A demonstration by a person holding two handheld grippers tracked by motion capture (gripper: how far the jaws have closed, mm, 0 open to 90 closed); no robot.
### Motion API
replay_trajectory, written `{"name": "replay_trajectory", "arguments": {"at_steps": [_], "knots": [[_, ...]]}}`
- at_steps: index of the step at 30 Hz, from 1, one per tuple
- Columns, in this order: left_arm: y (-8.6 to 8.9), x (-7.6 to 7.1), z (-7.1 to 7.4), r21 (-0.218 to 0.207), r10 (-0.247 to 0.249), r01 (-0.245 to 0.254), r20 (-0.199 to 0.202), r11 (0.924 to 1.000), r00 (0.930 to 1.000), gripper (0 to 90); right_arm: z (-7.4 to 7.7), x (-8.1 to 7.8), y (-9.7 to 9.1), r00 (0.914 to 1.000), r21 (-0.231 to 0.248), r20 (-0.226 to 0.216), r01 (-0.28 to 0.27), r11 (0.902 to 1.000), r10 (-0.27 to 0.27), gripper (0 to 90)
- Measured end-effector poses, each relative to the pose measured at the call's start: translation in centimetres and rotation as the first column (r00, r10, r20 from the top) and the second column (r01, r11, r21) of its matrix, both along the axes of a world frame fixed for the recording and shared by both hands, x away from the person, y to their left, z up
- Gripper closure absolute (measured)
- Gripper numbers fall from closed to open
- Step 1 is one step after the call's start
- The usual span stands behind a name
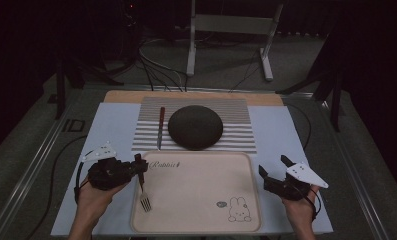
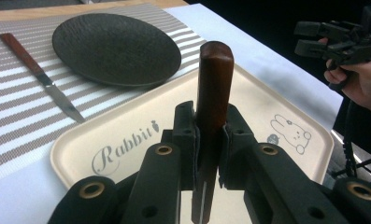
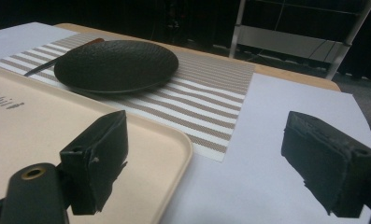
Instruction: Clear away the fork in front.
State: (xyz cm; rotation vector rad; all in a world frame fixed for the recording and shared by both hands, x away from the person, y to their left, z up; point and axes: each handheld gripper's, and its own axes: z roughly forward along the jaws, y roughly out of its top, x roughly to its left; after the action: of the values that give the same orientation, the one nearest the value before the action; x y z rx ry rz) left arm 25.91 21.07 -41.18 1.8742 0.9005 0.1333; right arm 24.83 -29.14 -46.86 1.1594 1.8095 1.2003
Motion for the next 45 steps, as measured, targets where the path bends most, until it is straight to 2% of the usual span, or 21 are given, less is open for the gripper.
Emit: {"name": "replay_trajectory", "arguments": {"at_steps": [2, 5, 8, 10, 13, 17, 19, 21, 22, 23, 25, 28, 29, 32, 35, 41, 45], "knots": [[0.2, -0.2, 0.0, 0.004, -0.003, 0.003, -0.006, 1.0, 1.0, 80.0, 0.0, 0.0, 0.0, 1.0, 0.001, -0.002, 0.002, 1.0, -0.002, 14.7], [0.7, -0.2, -0.2, -0.01, -0.022, 0.022, -0.038, 0.9997, 0.999, 79.8, -0.1, 0.0, 0.0, 1.0, -0.001, -0.002, 0.001, 1.0, -0.001, 14.6], [0.8, -0.1, -0.7, -0.002, -0.027, 0.027, -0.059, 0.9996, 0.9979, 79.8, -0.1, 0.0, 0.1, 1.0, -0.006, 0.0, 0.001, 1.0, -0.001, 14.7], [1.0, 0.1, -1.0, -0.027, -0.029, 0.027, -0.063, 0.9993, 0.9976, 79.6, -0.2, 0.0, 0.2, 1.0, -0.008, -0.001, -0.001, 1.0, 0.001, 14.7], [1.1, 0.7, -1.6, -0.03, -0.006, 0.004, -0.06, 0.9995, 0.9982, 79.6, -0.2, 0.1, 0.3, 1.0, -0.009, -0.003, -0.004, 1.0, 0.004, 14.7], [0.9, 2.0, -3.0, -0.034, 0.054, -0.056, -0.053, 0.9979, 0.9971, 77.8, -0.2, 0.0, 0.3, 1.0, -0.012, -0.003, -0.003, 0.9999, 0.003, 14.7], [0.7, 3.0, -4.2, -0.052, 0.077, -0.081, -0.081, 0.9954, 0.9938, 77.1, -0.3, 0.1, 0.3, 1.0, -0.013, -0.003, -0.003, 0.9999, 0.003, 14.7], [0.6, 3.7, -5.1, -0.043, 0.095, -0.1, -0.106, 0.994, 0.9898, 76.2, -0.3, 0.1, 0.3, 1.0, -0.013, -0.003, -0.005, 0.9999, 0.004, 14.7], [0.6, 3.7, -5.1, -0.043, 0.095, -0.1, -0.106, 0.994, 0.9898, 76.0, -0.3, 0.1, 0.3, 1.0, -0.013, -0.003, -0.005, 0.9999, 0.004, 14.7], [0.4, 4.3, -5.9, -0.045, 0.102, -0.109, -0.135, 0.993, 0.9856, 76.0, -0.3, 0.1, 0.3, 1.0, -0.013, -0.004, -0.005, 0.9999, 0.005, 14.7], [0.2, 4.8, -6.6, -0.043, 0.105, -0.113, -0.156, 0.9926, 0.9821, 75.2, -0.4, 0.1, 0.2, 1.0, -0.015, -0.004, -0.007, 0.9999, 0.007, 14.7], [0.1, 5.0, -7.0, -0.031, 0.111, -0.118, -0.172, 0.9926, 0.9789, 74.2, -0.4, 0.1, 0.3, 0.9999, -0.017, -0.008, -0.006, 0.9998, 0.006, 14.7], [0.0, 5.1, -7.7, -0.021, 0.114, -0.12, -0.188, 0.9926, 0.9755, 74.2, -0.5, 0.1, 0.3, 0.9999, -0.017, -0.009, -0.007, 0.9998, 0.007, 14.7], [-0.2, 5.0, -8.5, 0.004, 0.116, -0.118, -0.207, 0.993, 0.9713, 72.8, -0.5, 0.1, 0.4, 0.9999, -0.023, -0.009, -0.013, 0.9997, 0.013, 14.8], [-0.2, 5.0, -8.9, 0.032, 0.119, -0.115, -0.209, 0.9929, 0.9706, 71.8, -0.5, 0.0, 0.5, 0.9999, -0.027, -0.008, -0.015, 0.9995, 0.014, 14.7], [-0.1, 5.4, -9.5, 0.075, 0.155, -0.142, -0.222, 0.987, 0.9625, 69.8, -0.6, 0.0, 0.4, 0.9999, -0.035, -0.005, -0.015, 0.9993, 0.015, 14.8], [-0.3, 5.5, -9.6, 0.107, 0.174, -0.155, -0.208, 0.9821, 0.9625, 68.2, -0.6, 0.1, 0.3, 0.9999, -0.041, -0.006, -0.014, 0.9991, 0.014, 14.8]]}}
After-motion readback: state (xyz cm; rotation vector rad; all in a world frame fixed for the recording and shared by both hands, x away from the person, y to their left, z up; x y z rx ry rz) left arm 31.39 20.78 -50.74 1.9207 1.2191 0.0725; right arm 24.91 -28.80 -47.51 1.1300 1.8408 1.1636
